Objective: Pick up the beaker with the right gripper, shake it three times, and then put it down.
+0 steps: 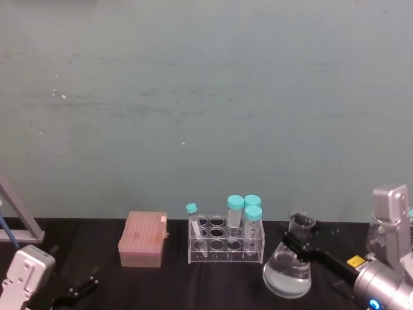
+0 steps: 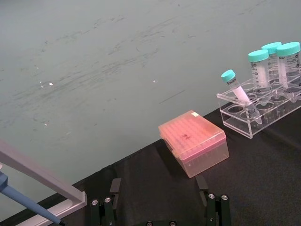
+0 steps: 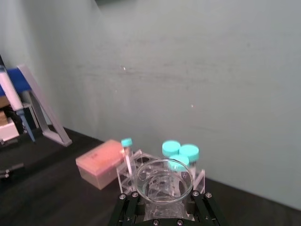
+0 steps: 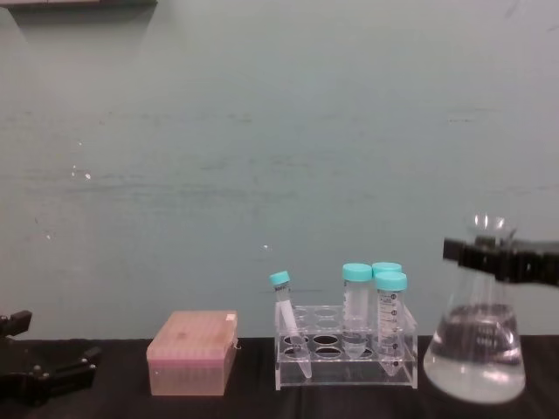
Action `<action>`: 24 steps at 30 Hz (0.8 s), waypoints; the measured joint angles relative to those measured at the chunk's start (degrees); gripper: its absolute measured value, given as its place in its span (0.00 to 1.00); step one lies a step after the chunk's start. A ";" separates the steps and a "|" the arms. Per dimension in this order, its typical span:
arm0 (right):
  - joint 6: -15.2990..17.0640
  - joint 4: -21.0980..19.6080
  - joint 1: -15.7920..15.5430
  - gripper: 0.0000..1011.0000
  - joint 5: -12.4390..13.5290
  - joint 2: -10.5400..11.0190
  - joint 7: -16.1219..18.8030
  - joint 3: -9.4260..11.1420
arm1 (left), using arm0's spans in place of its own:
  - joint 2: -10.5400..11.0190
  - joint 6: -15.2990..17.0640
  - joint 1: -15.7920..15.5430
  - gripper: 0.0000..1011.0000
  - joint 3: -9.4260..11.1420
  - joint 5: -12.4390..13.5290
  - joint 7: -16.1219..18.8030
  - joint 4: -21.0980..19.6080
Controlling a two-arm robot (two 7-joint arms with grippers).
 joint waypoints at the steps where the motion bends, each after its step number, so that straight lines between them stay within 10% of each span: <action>1: 0.18 -0.36 0.06 0.45 0.09 0.14 -0.02 0.08 | 0.00 0.00 0.00 0.99 0.00 0.00 0.00 0.00; 11: 2.83 -2.35 0.16 0.45 4.15 0.17 -0.32 1.21 | 0.00 0.00 0.00 0.99 0.00 0.00 0.00 0.00; 16: 11.27 -3.59 -3.12 0.45 20.86 -7.01 -1.87 8.27 | 0.00 0.00 0.00 0.99 0.00 0.00 0.00 0.00; 24: 19.03 -5.35 -5.60 0.45 37.04 -14.35 -5.91 14.58 | 0.00 0.00 0.00 0.99 0.00 0.00 0.00 0.00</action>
